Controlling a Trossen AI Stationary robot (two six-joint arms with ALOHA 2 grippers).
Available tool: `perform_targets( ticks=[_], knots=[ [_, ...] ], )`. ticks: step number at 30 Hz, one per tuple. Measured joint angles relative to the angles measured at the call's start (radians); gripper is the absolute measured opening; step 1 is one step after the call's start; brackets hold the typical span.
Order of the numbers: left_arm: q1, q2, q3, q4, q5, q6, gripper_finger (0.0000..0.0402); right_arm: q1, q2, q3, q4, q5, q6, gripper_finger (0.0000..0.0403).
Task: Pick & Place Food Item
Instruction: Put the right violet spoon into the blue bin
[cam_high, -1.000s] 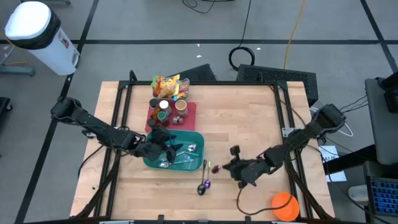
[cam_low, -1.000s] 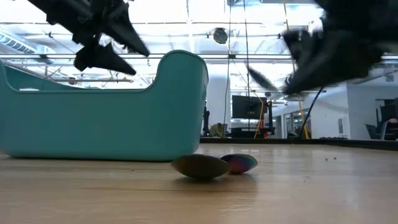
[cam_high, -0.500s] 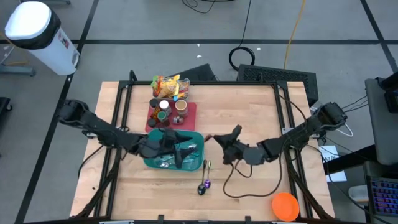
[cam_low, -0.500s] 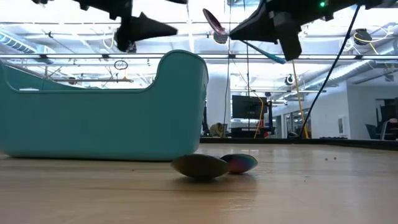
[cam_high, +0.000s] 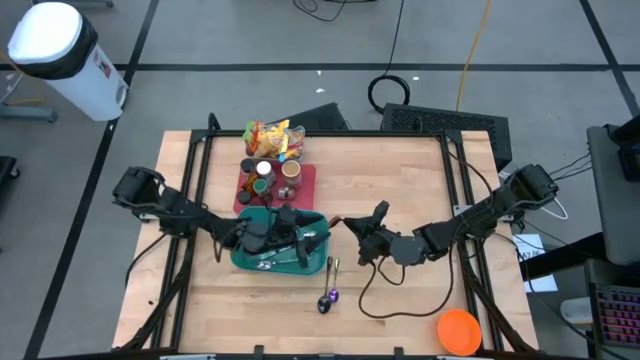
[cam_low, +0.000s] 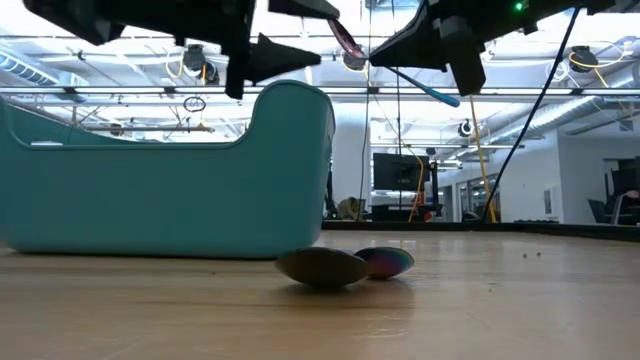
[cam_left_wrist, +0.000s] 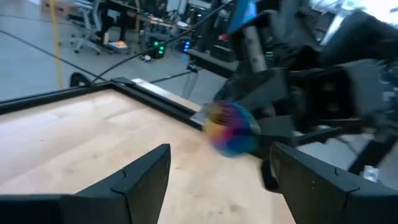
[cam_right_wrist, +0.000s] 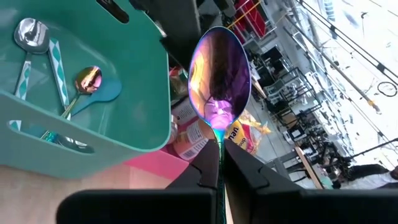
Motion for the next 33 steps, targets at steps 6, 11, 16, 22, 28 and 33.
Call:
perform_targets(
  ticks=[6, 11, 16, 22, 28, 33],
  knots=[
    [0.036, 0.001, 0.09, -0.171, 0.026, 0.021, 0.0285, 0.0, 0.0, 0.0, 0.0, -0.001, 0.0, 0.0],
    [0.046, 0.0, 0.184, -0.345, 0.037, 0.037, 0.0284, 0.0, 0.0, 0.0, 0.0, 0.0, 0.0, 0.0],
    [0.052, 0.001, 0.207, -0.408, 0.037, -0.015, 0.0242, 0.002, 0.0, 0.0, 0.0, 0.0, 0.0, 0.0],
    [0.06, 0.001, 0.208, -0.416, 0.04, -0.098, 0.0107, 0.002, 0.0, 0.0, 0.0, 0.0, 0.001, 0.0],
    [0.065, -0.013, 0.207, -0.437, 0.023, -0.081, 0.0015, 0.003, -0.002, 0.002, 0.006, -0.004, 0.053, 0.0],
    [0.047, -0.131, 0.207, -0.593, 0.035, -0.067, 0.0008, 0.038, -0.011, 0.004, 0.04, -0.004, 0.181, 0.0029]
  ],
)
